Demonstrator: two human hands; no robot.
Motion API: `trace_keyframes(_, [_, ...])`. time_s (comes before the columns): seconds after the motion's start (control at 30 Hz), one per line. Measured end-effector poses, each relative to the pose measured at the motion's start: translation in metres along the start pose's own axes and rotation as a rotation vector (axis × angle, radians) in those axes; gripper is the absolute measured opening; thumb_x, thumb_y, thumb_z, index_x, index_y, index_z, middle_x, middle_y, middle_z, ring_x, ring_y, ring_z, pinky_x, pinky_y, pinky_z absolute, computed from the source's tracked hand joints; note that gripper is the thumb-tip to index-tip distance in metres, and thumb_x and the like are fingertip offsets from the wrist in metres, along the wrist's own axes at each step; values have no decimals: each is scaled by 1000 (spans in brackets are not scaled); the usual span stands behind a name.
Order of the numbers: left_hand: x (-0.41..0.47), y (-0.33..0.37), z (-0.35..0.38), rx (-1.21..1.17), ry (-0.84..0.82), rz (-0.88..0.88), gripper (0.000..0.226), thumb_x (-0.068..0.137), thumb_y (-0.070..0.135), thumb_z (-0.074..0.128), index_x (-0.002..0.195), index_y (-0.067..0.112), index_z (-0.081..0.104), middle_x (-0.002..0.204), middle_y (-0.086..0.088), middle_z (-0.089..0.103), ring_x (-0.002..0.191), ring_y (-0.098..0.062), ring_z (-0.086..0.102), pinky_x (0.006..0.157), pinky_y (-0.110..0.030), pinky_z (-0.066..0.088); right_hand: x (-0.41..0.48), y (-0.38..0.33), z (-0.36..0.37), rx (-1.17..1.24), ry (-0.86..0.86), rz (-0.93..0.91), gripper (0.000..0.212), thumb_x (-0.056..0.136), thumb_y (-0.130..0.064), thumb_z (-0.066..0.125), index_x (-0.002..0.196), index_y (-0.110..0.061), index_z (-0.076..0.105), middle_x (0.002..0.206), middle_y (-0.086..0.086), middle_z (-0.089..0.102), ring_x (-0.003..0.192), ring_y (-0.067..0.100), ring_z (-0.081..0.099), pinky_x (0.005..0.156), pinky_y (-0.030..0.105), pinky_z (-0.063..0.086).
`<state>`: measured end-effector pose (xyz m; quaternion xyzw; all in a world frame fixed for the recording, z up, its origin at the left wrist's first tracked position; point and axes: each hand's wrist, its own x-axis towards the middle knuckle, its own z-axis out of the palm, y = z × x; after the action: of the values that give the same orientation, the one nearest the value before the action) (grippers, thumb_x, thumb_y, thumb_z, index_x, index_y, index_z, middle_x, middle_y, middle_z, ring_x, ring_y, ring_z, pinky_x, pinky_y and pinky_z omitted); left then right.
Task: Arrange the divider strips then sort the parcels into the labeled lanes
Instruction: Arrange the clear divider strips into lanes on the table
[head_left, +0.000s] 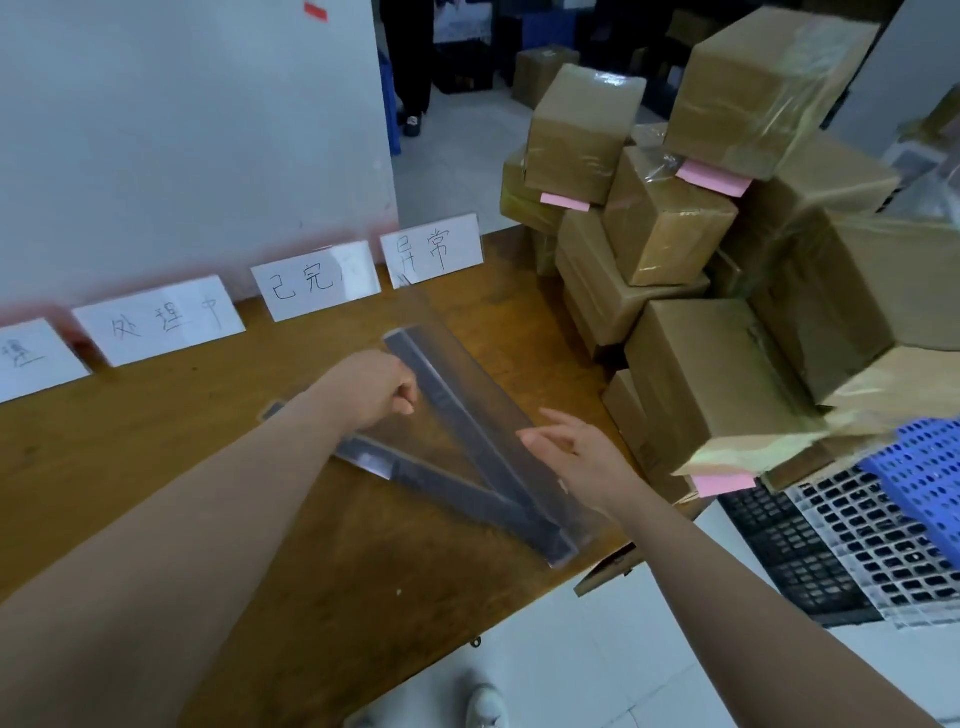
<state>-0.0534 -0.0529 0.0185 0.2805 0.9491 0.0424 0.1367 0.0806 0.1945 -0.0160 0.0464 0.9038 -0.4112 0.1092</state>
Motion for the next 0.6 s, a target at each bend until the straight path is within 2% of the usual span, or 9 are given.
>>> trace_keyframes(0.1, [-22, -17, -3, -9, -44, -94, 11, 92, 25, 65, 102, 21, 69, 91, 8, 63, 83, -8, 55, 77, -24, 42, 7, -10, 2, -41, -27, -12, 23, 97, -44, 48, 109, -41, 67, 148, -8, 42, 139, 11, 31, 111, 40, 24])
trace_keyframes(0.23, [-52, -40, -8, -6, -38, -243, 7, 92, 24, 64, 99, 22, 66, 91, 6, 61, 86, -11, 57, 75, -23, 41, 16, -17, 8, -45, 127, -52, 34, 102, -30, 44, 129, -18, 60, 133, -1, 57, 125, 15, 51, 101, 28, 39])
trace_keyframes(0.27, [-59, -45, -8, -9, -19, -279, 6, 92, 23, 64, 98, 21, 66, 91, 5, 62, 86, -12, 58, 75, -24, 41, 18, -17, 9, -49, 158, -37, 33, 102, -29, 43, 127, -16, 60, 126, -1, 62, 118, 15, 56, 94, 27, 43])
trace_keyframes(0.37, [-78, -60, -8, -11, 37, -382, 5, 93, 20, 64, 95, 18, 67, 89, 1, 65, 84, -14, 59, 73, -25, 43, 26, -16, 10, -33, 232, -6, 29, 103, -29, 41, 100, -15, 66, 95, 1, 68, 91, 19, 64, 68, 26, 48])
trace_keyframes(0.4, [-83, -64, -7, -19, 49, -411, 4, 92, 19, 64, 94, 17, 67, 88, 1, 65, 82, -14, 59, 72, -26, 42, 29, -16, 9, -61, 248, 8, 28, 102, -29, 42, 101, -16, 67, 94, -1, 67, 91, 19, 64, 67, 25, 47])
trace_keyframes(0.5, [-93, -72, -4, -57, 71, -481, 3, 91, 17, 65, 93, 15, 67, 88, 0, 63, 83, -17, 57, 71, -28, 41, 36, -13, 10, -211, 216, 17, 31, 98, -29, 53, 123, -14, 63, 111, -1, 67, 103, 16, 62, 84, 26, 49])
trace_keyframes(0.6, [-96, -71, 2, -142, 105, -539, 3, 91, 14, 67, 92, 12, 67, 87, -2, 63, 83, -19, 57, 73, -30, 42, 41, -12, 16, -187, 238, 65, 30, 92, -31, 63, 119, -17, 63, 108, -1, 67, 96, 13, 61, 82, 28, 52])
